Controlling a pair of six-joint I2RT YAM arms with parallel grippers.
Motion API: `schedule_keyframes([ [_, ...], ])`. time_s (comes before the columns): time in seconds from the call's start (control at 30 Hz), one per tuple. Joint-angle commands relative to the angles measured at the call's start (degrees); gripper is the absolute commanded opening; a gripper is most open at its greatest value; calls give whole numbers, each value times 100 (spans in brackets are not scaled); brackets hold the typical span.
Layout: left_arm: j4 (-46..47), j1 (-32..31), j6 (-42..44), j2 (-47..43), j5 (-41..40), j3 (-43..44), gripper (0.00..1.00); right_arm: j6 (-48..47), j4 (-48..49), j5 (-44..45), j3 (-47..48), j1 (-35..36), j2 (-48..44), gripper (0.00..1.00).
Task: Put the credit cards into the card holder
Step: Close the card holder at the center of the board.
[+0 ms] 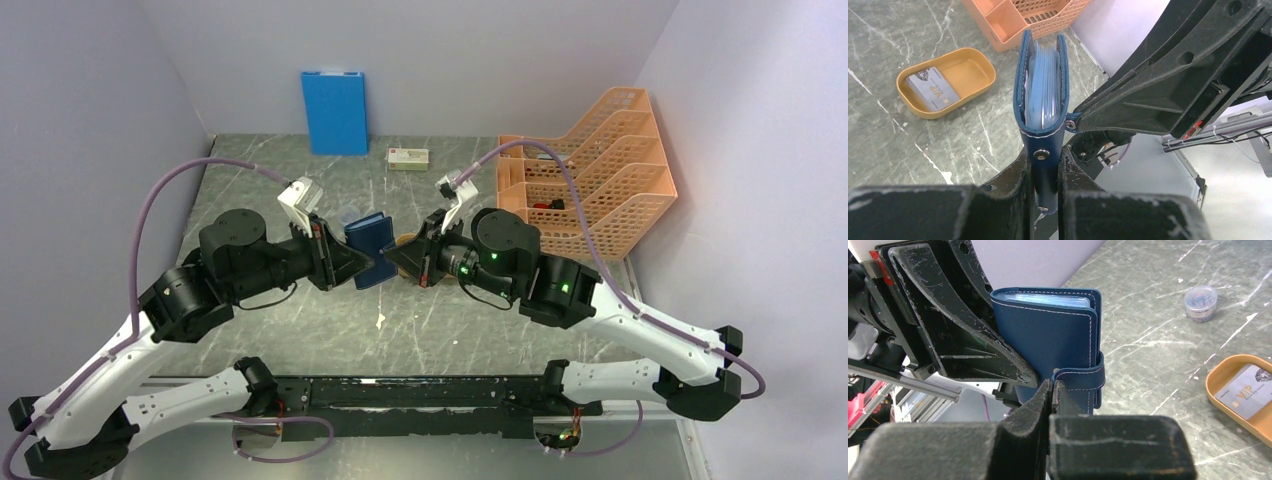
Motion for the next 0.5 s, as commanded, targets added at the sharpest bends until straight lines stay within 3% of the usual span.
schedule_keyframes([
  [0.0, 278, 1, 111, -4, 167, 242, 5, 61, -45, 148, 151, 15, 92, 0],
  [0.47, 73, 1, 273, 95, 37, 303, 5, 27, -71, 341, 222, 20, 192, 0],
])
